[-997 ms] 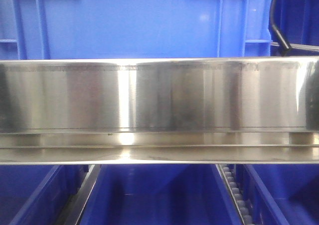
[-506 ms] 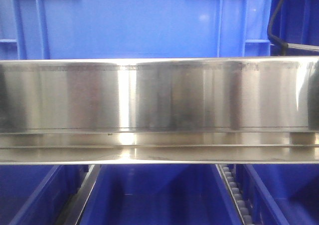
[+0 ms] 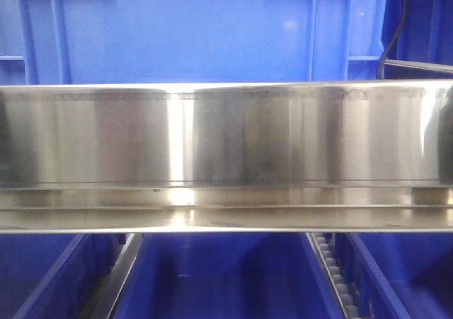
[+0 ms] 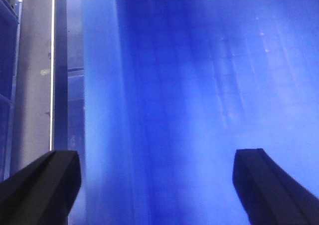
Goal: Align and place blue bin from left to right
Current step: 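Close both grippers on opposite side walls of the blue bin, then lift the blue bin with both grippers and pull it off the shelf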
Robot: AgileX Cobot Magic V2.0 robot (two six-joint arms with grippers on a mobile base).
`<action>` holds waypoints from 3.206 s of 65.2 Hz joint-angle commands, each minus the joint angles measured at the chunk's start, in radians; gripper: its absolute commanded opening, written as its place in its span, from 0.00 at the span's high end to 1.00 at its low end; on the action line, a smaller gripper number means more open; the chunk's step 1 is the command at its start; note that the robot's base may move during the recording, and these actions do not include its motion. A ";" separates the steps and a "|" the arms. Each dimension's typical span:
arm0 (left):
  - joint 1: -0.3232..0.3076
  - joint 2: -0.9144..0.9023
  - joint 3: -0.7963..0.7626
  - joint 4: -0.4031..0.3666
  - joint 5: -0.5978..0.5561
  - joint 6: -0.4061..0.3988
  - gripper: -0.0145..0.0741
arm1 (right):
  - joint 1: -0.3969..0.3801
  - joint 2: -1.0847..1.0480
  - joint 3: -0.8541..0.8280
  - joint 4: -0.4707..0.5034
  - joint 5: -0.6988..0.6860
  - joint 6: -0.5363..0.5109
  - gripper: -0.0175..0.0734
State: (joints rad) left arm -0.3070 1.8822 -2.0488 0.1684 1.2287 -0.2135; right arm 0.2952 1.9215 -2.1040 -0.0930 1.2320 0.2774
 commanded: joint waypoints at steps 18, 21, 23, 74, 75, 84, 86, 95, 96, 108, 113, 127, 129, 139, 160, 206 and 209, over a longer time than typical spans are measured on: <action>0.006 -0.006 -0.009 0.002 -0.008 -0.007 0.92 | -0.006 -0.006 -0.010 -0.006 -0.011 -0.002 0.99; 0.006 -0.006 -0.009 0.004 -0.008 -0.007 0.96 | -0.006 -0.006 -0.010 -0.006 -0.011 -0.002 0.98; 0.006 -0.006 -0.009 0.004 -0.008 -0.007 0.96 | -0.006 -0.006 -0.010 -0.006 -0.011 -0.002 0.97; 0.006 -0.111 -0.013 0.005 -0.008 -0.007 0.96 | -0.006 -0.089 -0.010 -0.018 -0.011 -0.002 0.97; 0.006 -0.113 -0.013 0.005 -0.008 -0.007 0.96 | -0.006 -0.093 -0.010 -0.018 -0.011 -0.002 0.97; 0.006 -0.144 -0.041 -0.001 -0.008 -0.007 0.96 | -0.006 -0.134 -0.010 -0.028 -0.011 -0.002 0.98; 0.006 -0.150 -0.050 -0.001 -0.008 -0.007 0.96 | -0.006 -0.144 -0.010 -0.028 -0.011 -0.002 0.98; 0.004 -0.170 -0.105 -0.010 -0.008 -0.007 0.96 | -0.006 -0.188 -0.010 -0.030 -0.011 -0.002 0.98; 0.004 -0.173 -0.111 -0.010 -0.008 -0.007 0.96 | -0.006 -0.192 -0.010 -0.030 -0.011 -0.002 0.98; 0.004 -0.191 -0.149 -0.046 -0.008 -0.007 0.96 | -0.006 -0.231 -0.029 -0.032 -0.011 -0.002 0.98; 0.004 -0.191 -0.149 -0.060 -0.008 -0.007 0.96 | -0.006 -0.231 -0.055 -0.032 -0.011 -0.004 0.98; -0.019 -0.191 -0.149 -0.075 -0.008 -0.007 0.96 | -0.006 -0.225 -0.073 -0.039 -0.026 -0.004 0.98; -0.024 -0.191 -0.149 -0.073 -0.008 -0.007 0.96 | -0.006 -0.221 -0.073 -0.039 -0.025 -0.004 0.98; -0.029 -0.191 -0.149 -0.069 -0.008 -0.007 0.96 | -0.006 -0.201 -0.073 -0.039 -0.011 -0.004 0.98; -0.028 -0.191 -0.149 -0.084 -0.008 -0.007 0.96 | -0.006 -0.196 -0.073 -0.068 -0.062 -0.004 0.98; -0.028 -0.191 -0.149 -0.095 -0.008 -0.007 0.96 | -0.006 -0.196 -0.073 -0.069 -0.071 -0.004 0.98; -0.028 -0.191 -0.149 -0.095 -0.008 -0.007 0.96 | -0.006 -0.196 -0.073 -0.069 -0.071 -0.004 0.98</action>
State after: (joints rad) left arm -0.3258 1.7278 -2.1735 0.1283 1.2843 -0.2737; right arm 0.2991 1.7351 -2.1595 -0.0920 1.2652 0.2966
